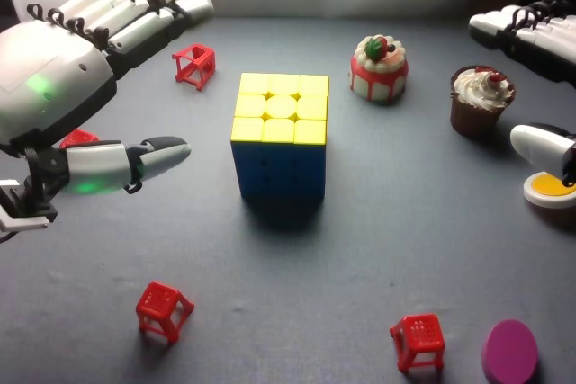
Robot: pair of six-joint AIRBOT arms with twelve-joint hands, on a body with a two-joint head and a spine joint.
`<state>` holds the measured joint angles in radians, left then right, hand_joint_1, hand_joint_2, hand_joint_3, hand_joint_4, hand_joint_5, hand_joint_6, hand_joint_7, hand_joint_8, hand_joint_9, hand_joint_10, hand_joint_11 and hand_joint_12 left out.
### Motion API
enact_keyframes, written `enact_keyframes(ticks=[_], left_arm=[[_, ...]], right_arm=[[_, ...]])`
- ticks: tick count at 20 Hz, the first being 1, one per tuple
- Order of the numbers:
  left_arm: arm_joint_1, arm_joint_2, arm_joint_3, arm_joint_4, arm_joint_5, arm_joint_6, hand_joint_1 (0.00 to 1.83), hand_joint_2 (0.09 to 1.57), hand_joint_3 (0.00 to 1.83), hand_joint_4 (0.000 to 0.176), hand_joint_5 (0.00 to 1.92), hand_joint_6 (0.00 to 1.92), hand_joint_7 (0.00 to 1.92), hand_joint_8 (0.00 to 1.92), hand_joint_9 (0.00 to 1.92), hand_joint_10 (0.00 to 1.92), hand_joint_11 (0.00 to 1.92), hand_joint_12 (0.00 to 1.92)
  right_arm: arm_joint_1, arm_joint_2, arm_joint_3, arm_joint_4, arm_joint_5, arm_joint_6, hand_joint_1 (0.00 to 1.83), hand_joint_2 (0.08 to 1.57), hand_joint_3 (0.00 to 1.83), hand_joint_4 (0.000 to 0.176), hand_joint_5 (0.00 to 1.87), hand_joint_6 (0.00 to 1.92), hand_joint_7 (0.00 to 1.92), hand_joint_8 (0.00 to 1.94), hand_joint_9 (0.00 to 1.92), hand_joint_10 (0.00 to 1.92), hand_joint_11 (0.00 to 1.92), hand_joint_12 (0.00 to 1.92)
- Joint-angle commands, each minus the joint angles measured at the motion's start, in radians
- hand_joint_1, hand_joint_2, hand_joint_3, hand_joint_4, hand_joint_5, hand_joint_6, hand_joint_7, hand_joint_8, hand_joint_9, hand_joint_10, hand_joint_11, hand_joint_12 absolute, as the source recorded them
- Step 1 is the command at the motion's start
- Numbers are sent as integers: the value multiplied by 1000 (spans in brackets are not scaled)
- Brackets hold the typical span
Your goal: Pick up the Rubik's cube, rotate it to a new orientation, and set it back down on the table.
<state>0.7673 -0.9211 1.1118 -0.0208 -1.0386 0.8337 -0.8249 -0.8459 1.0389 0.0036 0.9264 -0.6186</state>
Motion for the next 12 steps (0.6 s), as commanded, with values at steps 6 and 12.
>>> enact_keyframes(ticks=[6,12], left_arm=[[-64,-35,26,13,6,-4,588,1019,0,109,0,0,0,0,0,0,0,0],[-182,-117,88,9,199,-1,522,920,0,110,0,0,0,0,0,0,0,0]], right_arm=[[16,7,2,20,51,6,446,1248,0,0,0,0,0,0,0,0,0,0],[15,6,0,28,7,6,543,1178,0,0,0,0,0,0,0,0,0,0]])
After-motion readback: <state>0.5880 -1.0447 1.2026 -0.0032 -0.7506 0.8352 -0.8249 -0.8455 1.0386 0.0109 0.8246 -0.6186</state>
